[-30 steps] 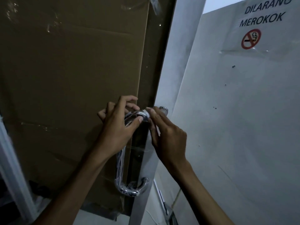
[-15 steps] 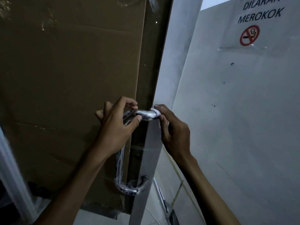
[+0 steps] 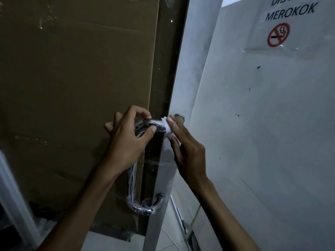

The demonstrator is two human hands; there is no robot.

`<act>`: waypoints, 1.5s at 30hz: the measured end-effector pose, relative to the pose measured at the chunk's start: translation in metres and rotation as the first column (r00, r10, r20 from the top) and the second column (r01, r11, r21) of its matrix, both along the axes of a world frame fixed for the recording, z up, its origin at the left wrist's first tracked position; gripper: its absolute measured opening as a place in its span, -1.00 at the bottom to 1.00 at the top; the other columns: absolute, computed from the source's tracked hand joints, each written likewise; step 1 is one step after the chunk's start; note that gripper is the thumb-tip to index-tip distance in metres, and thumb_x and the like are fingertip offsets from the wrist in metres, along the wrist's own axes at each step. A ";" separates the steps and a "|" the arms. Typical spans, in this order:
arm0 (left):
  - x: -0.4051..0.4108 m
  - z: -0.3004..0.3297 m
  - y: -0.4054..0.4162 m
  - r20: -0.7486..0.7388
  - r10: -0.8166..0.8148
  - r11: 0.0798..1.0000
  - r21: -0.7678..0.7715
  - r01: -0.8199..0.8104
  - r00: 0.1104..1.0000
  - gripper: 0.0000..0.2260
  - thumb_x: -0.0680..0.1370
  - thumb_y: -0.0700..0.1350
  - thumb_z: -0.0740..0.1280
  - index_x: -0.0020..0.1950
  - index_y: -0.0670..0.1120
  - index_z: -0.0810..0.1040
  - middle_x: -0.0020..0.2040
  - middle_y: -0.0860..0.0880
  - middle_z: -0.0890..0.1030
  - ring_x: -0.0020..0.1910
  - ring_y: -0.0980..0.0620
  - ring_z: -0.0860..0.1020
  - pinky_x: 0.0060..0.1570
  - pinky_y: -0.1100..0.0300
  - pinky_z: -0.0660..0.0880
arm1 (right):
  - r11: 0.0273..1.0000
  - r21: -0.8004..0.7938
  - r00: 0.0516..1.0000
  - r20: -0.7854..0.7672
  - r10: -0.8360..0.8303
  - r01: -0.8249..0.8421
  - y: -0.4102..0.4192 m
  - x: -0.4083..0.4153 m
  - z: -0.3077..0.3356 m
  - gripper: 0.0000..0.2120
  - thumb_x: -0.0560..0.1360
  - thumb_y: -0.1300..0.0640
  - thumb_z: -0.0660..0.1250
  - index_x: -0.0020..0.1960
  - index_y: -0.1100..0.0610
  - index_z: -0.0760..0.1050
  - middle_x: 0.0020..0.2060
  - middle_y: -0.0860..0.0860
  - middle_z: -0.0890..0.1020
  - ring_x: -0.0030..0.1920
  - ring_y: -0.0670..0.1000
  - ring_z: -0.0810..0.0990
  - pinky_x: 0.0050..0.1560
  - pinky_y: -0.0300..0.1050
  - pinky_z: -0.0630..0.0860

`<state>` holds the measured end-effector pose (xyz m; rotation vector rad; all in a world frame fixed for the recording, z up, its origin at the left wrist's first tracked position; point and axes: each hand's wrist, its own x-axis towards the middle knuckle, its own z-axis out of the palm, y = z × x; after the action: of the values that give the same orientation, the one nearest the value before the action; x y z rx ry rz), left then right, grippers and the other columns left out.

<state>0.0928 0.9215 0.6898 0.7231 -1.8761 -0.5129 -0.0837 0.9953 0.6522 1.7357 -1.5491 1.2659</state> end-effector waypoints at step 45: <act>-0.030 0.025 0.015 0.010 -0.056 0.979 -0.196 0.057 0.998 -0.79 0.68 -0.25 0.26 0.25 0.02 0.51 0.18 0.13 0.48 0.11 0.14 0.53 0.20 -0.02 0.40 | 0.973 0.003 0.880 0.428 0.207 -0.230 0.007 0.026 0.035 -0.65 0.68 0.26 0.29 0.28 -0.08 0.24 -0.07 -0.27 0.70 -0.49 -0.06 0.60 -0.51 -0.09 0.54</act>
<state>0.0626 0.9369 0.7147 0.5422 -1.9243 -0.3556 -0.0576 1.0026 0.6868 1.7898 -1.6616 1.8339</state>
